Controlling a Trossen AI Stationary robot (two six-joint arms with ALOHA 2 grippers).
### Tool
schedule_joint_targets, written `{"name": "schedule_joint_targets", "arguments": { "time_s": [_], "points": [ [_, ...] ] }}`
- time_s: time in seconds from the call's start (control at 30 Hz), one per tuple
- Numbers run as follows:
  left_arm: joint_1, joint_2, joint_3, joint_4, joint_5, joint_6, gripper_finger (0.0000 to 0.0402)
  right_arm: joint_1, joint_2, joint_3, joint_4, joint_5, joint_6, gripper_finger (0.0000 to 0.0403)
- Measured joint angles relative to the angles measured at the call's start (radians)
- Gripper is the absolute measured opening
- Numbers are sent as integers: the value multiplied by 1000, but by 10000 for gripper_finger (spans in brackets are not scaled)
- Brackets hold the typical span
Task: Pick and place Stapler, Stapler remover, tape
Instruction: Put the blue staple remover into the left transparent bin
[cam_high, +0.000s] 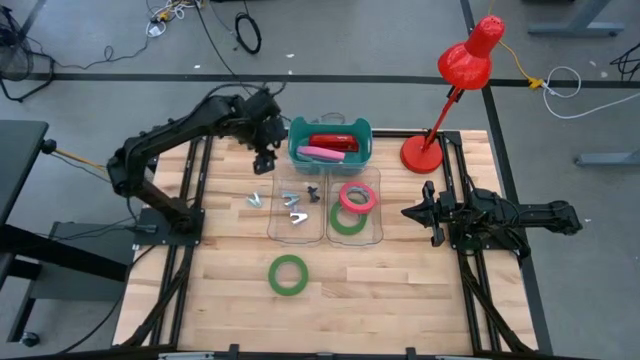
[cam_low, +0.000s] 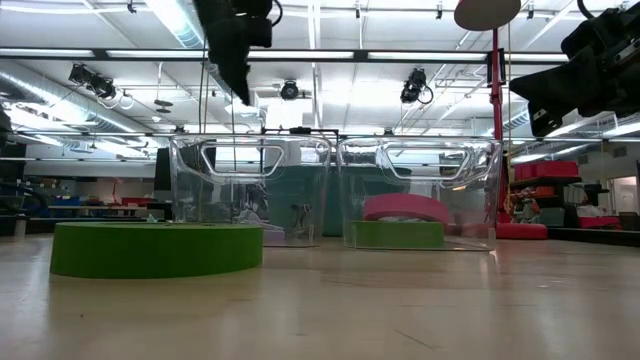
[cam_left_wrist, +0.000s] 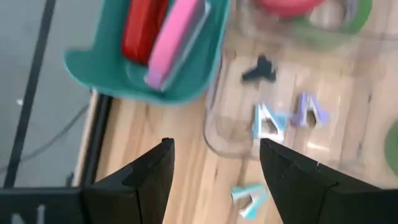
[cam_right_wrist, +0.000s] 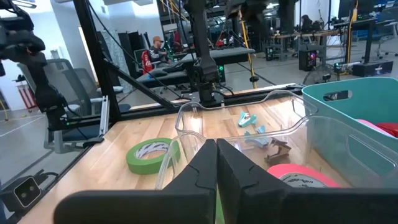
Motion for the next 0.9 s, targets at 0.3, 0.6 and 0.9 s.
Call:
{"name": "schedule_joint_targets", "arguments": {
  "time_s": [0.3, 0.6, 0.9],
  "points": [
    [-36, -156, -244, 59, -8, -12, 238, 0, 0, 0, 0, 0, 0, 6],
    [-96, -252, -484, 119, -8, -12, 238, 0, 0, 0, 0, 0, 0, 6],
    [-129, -256, -669, 142, 3, -4, 234, 0, 0, 0, 0, 0, 0, 6]
  ]
}}
